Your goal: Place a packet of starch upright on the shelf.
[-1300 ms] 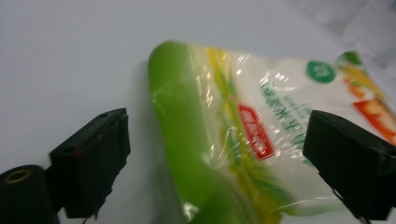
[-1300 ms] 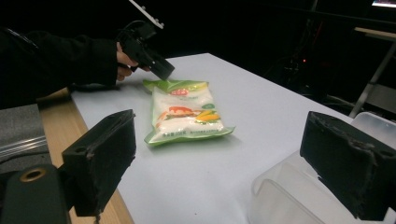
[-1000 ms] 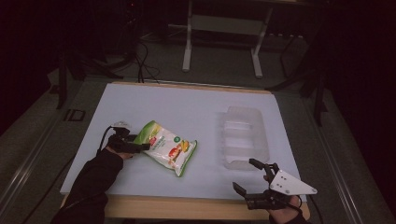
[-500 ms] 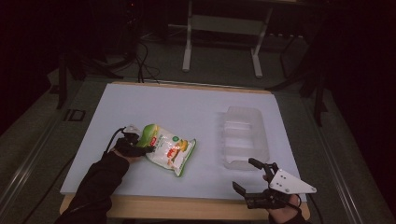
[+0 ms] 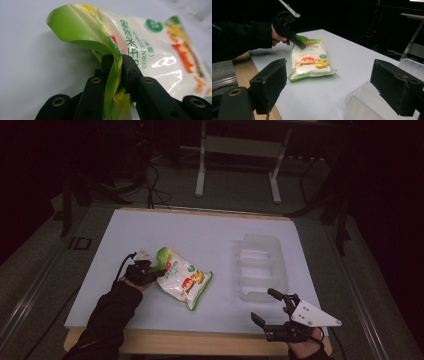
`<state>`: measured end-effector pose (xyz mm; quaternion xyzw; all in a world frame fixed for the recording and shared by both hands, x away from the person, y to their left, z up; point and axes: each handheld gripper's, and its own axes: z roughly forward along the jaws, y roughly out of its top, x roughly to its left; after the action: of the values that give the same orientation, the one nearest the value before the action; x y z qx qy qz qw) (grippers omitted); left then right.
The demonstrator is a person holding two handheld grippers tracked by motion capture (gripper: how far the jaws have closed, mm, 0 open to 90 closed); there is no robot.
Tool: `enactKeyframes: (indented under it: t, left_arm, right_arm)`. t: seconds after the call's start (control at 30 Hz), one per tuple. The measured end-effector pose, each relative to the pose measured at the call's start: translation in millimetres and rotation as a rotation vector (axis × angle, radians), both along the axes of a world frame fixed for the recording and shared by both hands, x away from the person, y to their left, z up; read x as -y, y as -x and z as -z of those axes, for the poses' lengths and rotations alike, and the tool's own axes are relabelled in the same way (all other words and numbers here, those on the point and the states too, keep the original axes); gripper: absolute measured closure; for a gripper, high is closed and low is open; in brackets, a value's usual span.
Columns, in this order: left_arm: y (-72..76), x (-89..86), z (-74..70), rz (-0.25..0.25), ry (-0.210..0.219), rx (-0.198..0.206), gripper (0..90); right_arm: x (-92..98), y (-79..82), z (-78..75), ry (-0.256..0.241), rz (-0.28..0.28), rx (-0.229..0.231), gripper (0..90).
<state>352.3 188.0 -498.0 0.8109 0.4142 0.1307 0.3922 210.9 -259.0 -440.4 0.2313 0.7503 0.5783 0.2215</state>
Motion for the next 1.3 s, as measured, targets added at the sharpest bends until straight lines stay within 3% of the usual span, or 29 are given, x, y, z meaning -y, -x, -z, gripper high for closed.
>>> enactKeyframes:
  t: [0.1,0.23,0.43,0.5,0.53,0.63,0.73,0.83,0.9,0.93,1.0,1.13,1.3]
  left_arm:
    - [2.8,5.8,-13.5,0.019,-0.019,0.039,82.4]
    - [5.9,13.9,-31.4,0.042,0.000,0.078,83.5]
    - [11.3,29.5,-53.4,0.094,-0.007,0.137,84.4]
    - [11.3,29.5,-53.4,0.094,-0.007,0.137,84.5]
    - [14.9,38.9,-64.8,0.116,-0.012,0.167,84.7]
    - [18.1,46.8,-76.7,0.150,-0.003,0.186,85.0]
    - [21.1,52.1,-84.6,0.174,-0.025,0.212,85.1]
    - [25.9,58.6,-96.3,0.236,-0.031,0.242,85.1]
    - [27.4,59.4,-98.6,0.244,-0.033,0.254,85.1]
    - [30.0,60.6,-103.0,0.274,-0.025,0.270,85.2]
    - [31.0,60.5,-105.1,0.281,-0.013,0.276,85.1]
    - [41.9,61.3,-115.8,0.388,0.031,0.344,85.1]
    - [50.3,64.4,-126.5,0.462,0.074,0.362,85.2]
  right_arm:
    - [0.2,0.3,-0.5,-0.001,0.003,0.003,13.9]
    - [1.5,0.3,-1.4,-0.009,0.011,0.004,13.9]
    - [4.0,-1.3,-1.6,-0.021,0.021,0.000,13.9]
    - [4.0,-1.4,-1.7,-0.021,0.023,-0.001,13.9]
    - [4.4,-1.7,-2.0,-0.022,0.028,0.002,14.1]
    - [5.6,-1.9,-2.6,-0.024,0.036,0.000,14.7]
    - [6.4,-2.5,-3.0,-0.022,0.042,0.006,16.0]
    - [6.9,-3.0,-3.3,-0.016,0.040,0.011,18.5]
    - [7.5,-3.0,-4.1,-0.011,0.039,0.016,20.7]
    - [7.7,-3.3,-4.8,-0.007,0.037,0.017,21.5]
    - [8.0,-3.8,-5.5,-0.004,0.035,0.017,22.0]
    - [10.7,-9.2,-15.3,-0.030,0.019,-0.006,23.5]
    - [10.5,-21.5,-34.5,-0.023,0.016,-0.046,22.2]
